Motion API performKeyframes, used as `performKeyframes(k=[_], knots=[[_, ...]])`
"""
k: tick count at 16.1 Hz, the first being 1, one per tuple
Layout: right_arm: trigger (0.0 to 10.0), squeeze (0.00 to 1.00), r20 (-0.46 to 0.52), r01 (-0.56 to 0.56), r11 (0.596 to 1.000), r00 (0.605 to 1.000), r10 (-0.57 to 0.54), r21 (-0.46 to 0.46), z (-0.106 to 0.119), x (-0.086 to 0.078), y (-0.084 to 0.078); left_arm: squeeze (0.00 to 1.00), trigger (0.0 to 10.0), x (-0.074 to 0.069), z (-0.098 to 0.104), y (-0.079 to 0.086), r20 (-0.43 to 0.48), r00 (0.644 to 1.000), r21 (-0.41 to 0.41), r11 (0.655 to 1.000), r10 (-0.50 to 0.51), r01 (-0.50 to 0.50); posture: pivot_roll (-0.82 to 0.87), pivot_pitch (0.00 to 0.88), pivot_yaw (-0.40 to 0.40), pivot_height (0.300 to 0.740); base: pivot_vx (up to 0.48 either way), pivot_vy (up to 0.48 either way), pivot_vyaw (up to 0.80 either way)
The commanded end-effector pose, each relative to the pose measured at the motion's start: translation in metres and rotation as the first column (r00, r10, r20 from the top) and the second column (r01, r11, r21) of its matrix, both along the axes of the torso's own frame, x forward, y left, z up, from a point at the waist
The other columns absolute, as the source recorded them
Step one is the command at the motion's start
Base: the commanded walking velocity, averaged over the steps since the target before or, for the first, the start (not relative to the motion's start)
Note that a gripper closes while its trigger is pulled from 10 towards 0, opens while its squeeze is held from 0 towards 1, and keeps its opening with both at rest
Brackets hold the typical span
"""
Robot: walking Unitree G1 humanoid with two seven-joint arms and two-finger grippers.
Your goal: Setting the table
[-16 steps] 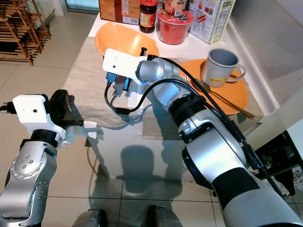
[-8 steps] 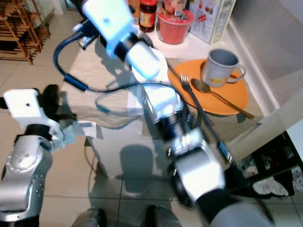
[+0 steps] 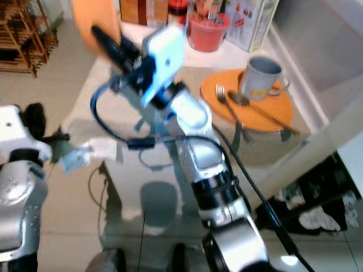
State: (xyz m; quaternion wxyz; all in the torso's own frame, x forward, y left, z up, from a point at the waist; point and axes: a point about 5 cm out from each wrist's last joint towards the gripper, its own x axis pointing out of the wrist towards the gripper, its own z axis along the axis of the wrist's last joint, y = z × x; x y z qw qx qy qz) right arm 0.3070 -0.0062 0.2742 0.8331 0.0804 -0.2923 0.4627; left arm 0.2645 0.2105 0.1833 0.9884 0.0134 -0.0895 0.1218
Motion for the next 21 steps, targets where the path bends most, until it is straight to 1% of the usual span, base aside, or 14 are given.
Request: performKeyframes(k=[1,3,6,7,9,10,11,12,13,14,16,17,19,21], knots=[[10.0,0.00,0.057,-0.063,0.998,0.996,0.061,0.024,0.014,-0.012,0.005,0.00,10.0,0.000,-0.005,-0.002,-0.027,1.000,-0.002,1.000,0.001,-0.001,-0.03,0.061,-0.047,0.740,-0.409,0.000,0.00],[10.0,0.00,0.036,-0.098,0.995,0.995,0.097,0.011,0.009,-0.019,0.007,0.00,10.0,0.002,-0.008,-0.007,-0.035,0.999,-0.011,1.000,-0.018,0.017,-0.03,0.064,-0.040,0.740,-0.414,0.000,0.00],[10.0,0.00,0.016,-0.080,0.996,0.997,0.081,-0.030,-0.001,-0.018,0.007,0.00,10.0,0.001,-0.010,-0.008,-0.043,0.999,-0.009,1.000,-0.025,0.024,-0.03,0.068,-0.040,0.740,-0.416,0.000,0.00],[10.0,0.00,0.016,-0.080,0.996,0.997,0.081,-0.030,-0.001,-0.018,0.007,0.00,10.0,0.001,-0.010,-0.008,-0.043,0.999,-0.009,1.000,-0.025,0.024,-0.03,0.068,-0.040,0.740,-0.416,0.000,0.00],[10.0,0.00,-0.003,-0.029,0.996,1.000,0.029,-0.085,-0.015,-0.014,0.005,0.00,10.0,0.000,-0.014,-0.007,-0.058,0.998,-0.009,0.999,-0.031,0.031,-0.03,0.071,-0.037,0.740,-0.381,0.000,0.00],[10.0,0.00,-0.034,0.049,0.982,0.998,-0.056,-0.182,-0.038,-0.007,0.002,0.00,10.0,-0.004,-0.025,-0.006,-0.082,0.995,0.005,0.999,-0.053,0.054,-0.03,0.072,-0.037,0.740,0.000,0.000,0.00],[10.0,0.00,-0.033,0.095,0.958,0.994,-0.108,-0.269,-0.056,-0.004,-0.001,0.00,10.0,-0.007,-0.034,-0.007,-0.118,0.991,0.012,0.998,-0.067,0.069,-0.03,0.070,-0.036,0.740,0.000,0.000,0.00],[10.0,0.00,-0.028,0.120,0.937,0.990,-0.137,-0.327,-0.068,-0.002,-0.003,0.00,10.0,-0.009,-0.040,-0.007,-0.143,0.987,0.016,0.997,-0.076,0.079,-0.04,0.071,-0.036,0.740,0.000,0.000,0.00],[10.0,0.00,-0.077,0.147,0.873,0.976,-0.205,-0.464,-0.110,0.000,-0.014,0.00,10.0,-0.014,-0.056,-0.010,-0.199,0.975,0.017,0.994,-0.099,0.104,-0.03,0.074,-0.038,0.740,0.000,-0.480,0.00],[10.0,0.00,-0.099,0.146,0.849,0.969,-0.226,-0.508,-0.125,-0.001,-0.019,0.00,10.0,-0.016,-0.061,-0.012,-0.215,0.971,0.019,0.993,-0.108,0.115,-0.03,0.075,-0.038,0.740,0.000,-0.480,0.00],[10.0,0.00,-0.151,0.166,0.789,0.939,-0.311,-0.591,-0.161,-0.002,-0.035,0.00,10.0,-0.019,-0.074,-0.017,-0.246,0.961,-0.004,0.992,-0.126,0.129,-0.04,0.078,-0.035,0.740,0.000,-0.476,0.00],[10.0,0.00,-0.174,0.172,0.742,0.915,-0.364,-0.648,-0.184,-0.006,-0.048,0.00,10.0,-0.022,-0.082,-0.022,-0.266,0.952,-0.025,0.988,-0.151,0.150,-0.04,0.079,-0.034,0.740,0.000,-0.469,0.00],[10.0,0.00,-0.185,0.174,0.719,0.901,-0.392,-0.673,-0.196,-0.008,-0.055,0.00,10.0,-0.022,-0.088,-0.026,-0.279,0.946,-0.032,0.986,-0.168,0.166,-0.04,0.079,-0.033,0.740,0.000,-0.469,0.00],[10.0,0.00,-0.179,0.186,0.675,0.883,-0.434,-0.714,-0.215,-0.010,-0.063,0.00,10.0,-0.024,-0.099,-0.026,-0.300,0.938,-0.041,0.985,-0.173,0.169,-0.04,0.082,-0.031,0.740,0.000,-0.469,0.00]])
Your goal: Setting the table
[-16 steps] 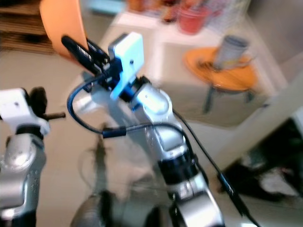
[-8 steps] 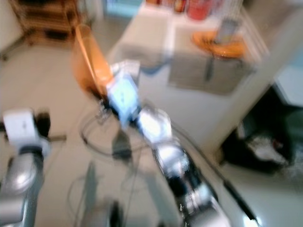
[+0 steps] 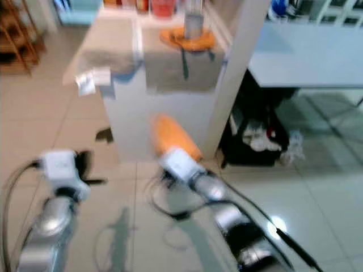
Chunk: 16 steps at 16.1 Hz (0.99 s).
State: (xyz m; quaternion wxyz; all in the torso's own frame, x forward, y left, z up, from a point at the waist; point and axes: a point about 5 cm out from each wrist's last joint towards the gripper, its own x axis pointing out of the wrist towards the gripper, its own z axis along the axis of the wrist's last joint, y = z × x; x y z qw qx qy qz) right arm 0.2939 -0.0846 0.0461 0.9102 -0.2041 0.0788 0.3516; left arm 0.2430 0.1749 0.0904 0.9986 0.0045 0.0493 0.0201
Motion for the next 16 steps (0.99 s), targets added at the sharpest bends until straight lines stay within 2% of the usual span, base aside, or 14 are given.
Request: performKeyframes(k=[1,3,4,7,8,16], knots=[[10.0,0.00,0.070,-0.035,0.999,0.997,0.034,0.019,0.009,0.002,0.013,0.00,10.0,-0.003,-0.011,0.010,-0.040,0.999,0.024,0.999,0.024,-0.023,-0.05,0.083,-0.030,0.740,0.000,-0.472,0.00],[10.0,0.00,0.044,-0.023,1.000,0.999,0.023,0.004,0.000,0.000,0.010,0.00,10.0,-0.005,-0.018,0.011,-0.055,0.998,0.019,1.000,0.024,-0.023,-0.05,0.085,-0.029,0.740,0.000,-0.469,0.00],[10.0,0.00,0.022,0.005,1.000,1.000,-0.005,0.014,-0.004,0.000,0.006,0.00,10.0,-0.005,-0.019,0.011,-0.056,0.998,0.018,1.000,0.021,-0.020,-0.05,0.086,-0.028,0.740,0.000,-0.469,0.64],[10.0,0.00,0.023,0.057,0.997,0.998,-0.056,-0.057,-0.013,0.003,-0.001,0.00,10.0,-0.004,-0.022,0.008,-0.052,0.999,0.010,1.000,0.009,-0.009,-0.05,0.089,-0.024,0.740,0.000,-0.469,0.66],[10.0,0.00,0.011,0.083,0.996,0.997,-0.082,-0.038,-0.012,0.006,-0.001,0.00,10.0,-0.004,-0.023,0.006,-0.053,0.999,0.007,1.000,0.004,-0.004,-0.05,0.089,-0.025,0.740,0.000,-0.469,0.57],[10.0,0.00,0.002,0.129,0.988,0.992,-0.129,-0.090,-0.022,0.005,-0.002,0.00,10.0,-0.003,-0.030,0.003,-0.063,0.998,0.002,1.000,-0.016,0.017,-0.06,0.086,-0.029,0.740,0.000,-0.469,0.00]])
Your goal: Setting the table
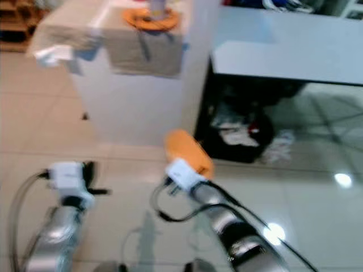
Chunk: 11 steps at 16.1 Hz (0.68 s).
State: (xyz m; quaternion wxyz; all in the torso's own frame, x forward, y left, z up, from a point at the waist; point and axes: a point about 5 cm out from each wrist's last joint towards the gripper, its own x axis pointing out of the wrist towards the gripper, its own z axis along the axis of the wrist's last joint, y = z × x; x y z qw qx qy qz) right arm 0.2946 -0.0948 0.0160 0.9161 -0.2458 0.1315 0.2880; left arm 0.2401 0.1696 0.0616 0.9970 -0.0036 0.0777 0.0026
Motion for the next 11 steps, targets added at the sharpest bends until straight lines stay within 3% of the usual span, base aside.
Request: performKeyframes(k=[1,5,11], knots=[[10.0,0.00,0.034,0.011,1.000,0.999,-0.012,0.027,0.007,0.004,0.007,0.00,10.0,-0.001,-0.004,0.007,-0.014,1.000,0.018,1.000,0.010,-0.010,-0.06,0.082,-0.030,0.740,0.000,-0.469,0.00],[10.0,0.00,0.005,0.078,0.990,0.997,-0.079,0.117,0.006,0.005,0.006,0.00,10.0,-0.001,-0.009,0.004,-0.026,1.000,0.010,1.000,-0.002,0.002,-0.06,0.079,-0.032,0.740,0.000,-0.469,0.00],[10.0,0.00,0.022,0.090,0.967,0.995,-0.098,0.239,0.021,0.013,0.014,0.00,10.0,-0.003,-0.011,0.002,-0.022,1.000,0.002,1.000,-0.011,0.011,-0.06,0.085,-0.027,0.740,0.000,-0.469,0.00]])
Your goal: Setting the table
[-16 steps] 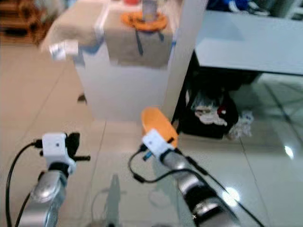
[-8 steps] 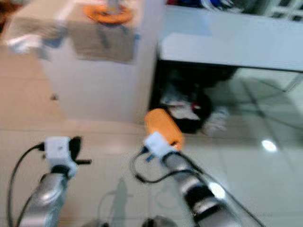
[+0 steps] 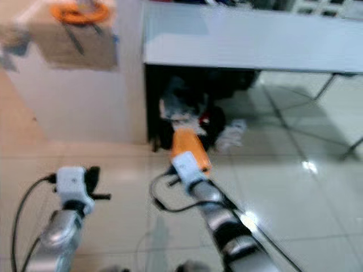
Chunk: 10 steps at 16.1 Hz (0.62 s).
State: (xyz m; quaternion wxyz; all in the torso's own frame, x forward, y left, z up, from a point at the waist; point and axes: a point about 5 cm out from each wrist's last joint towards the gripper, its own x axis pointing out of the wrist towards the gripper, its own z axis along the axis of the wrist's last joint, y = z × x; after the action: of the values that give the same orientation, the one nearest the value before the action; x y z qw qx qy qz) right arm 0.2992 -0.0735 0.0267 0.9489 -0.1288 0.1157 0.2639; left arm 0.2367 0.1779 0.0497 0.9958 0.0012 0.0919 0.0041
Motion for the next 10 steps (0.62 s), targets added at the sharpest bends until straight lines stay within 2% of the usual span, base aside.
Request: performKeyframes(k=[1,2,4,6,7,9,10], knots=[[10.0,0.00,0.062,0.019,1.000,0.998,-0.019,0.013,0.013,0.010,-0.006,0.00,10.0,0.001,0.002,-0.011,0.020,0.999,-0.044,0.998,-0.043,0.044,-0.06,0.087,-0.028,0.740,0.244,-0.394,0.00],[10.0,0.00,0.077,0.020,1.000,0.997,-0.021,0.020,0.016,0.011,-0.006,0.00,10.0,0.001,0.003,-0.016,0.027,0.998,-0.058,0.996,-0.062,0.063,-0.06,0.091,-0.028,0.740,0.000,0.000,0.00],[10.0,0.00,0.095,0.037,0.999,0.995,-0.040,0.035,0.024,0.016,-0.004,0.00,10.0,-0.001,0.010,-0.022,0.055,0.993,0.007,0.995,-0.104,0.104,-0.06,0.094,-0.026,0.740,0.000,0.000,0.00],[10.0,0.00,0.152,0.063,0.987,0.985,-0.085,0.145,0.046,0.026,-0.002,0.00,10.0,0.001,0.021,-0.026,0.111,0.988,-0.020,0.994,-0.109,0.112,-0.07,0.093,-0.026,0.740,0.480,0.000,-0.80],[10.0,0.00,0.179,0.062,0.990,0.980,-0.085,0.130,0.052,0.030,-0.001,0.00,10.0,0.003,0.026,-0.029,0.128,0.985,-0.028,0.992,-0.118,0.122,-0.07,0.092,-0.025,0.740,0.480,0.000,0.00],[10.0,0.00,0.175,0.060,0.987,0.981,-0.086,0.148,0.054,0.031,0.000,0.00,10.0,0.005,0.029,-0.030,0.140,0.983,-0.033,0.991,-0.120,0.126,-0.07,0.092,-0.025,0.740,0.480,0.000,-0.80],[10.0,0.00,0.191,0.063,0.989,0.978,-0.087,0.131,0.055,0.031,-0.001,0.00,10.0,0.006,0.031,-0.030,0.146,0.982,-0.031,0.992,-0.120,0.126,-0.07,0.090,-0.025,0.740,0.480,0.000,0.00]])
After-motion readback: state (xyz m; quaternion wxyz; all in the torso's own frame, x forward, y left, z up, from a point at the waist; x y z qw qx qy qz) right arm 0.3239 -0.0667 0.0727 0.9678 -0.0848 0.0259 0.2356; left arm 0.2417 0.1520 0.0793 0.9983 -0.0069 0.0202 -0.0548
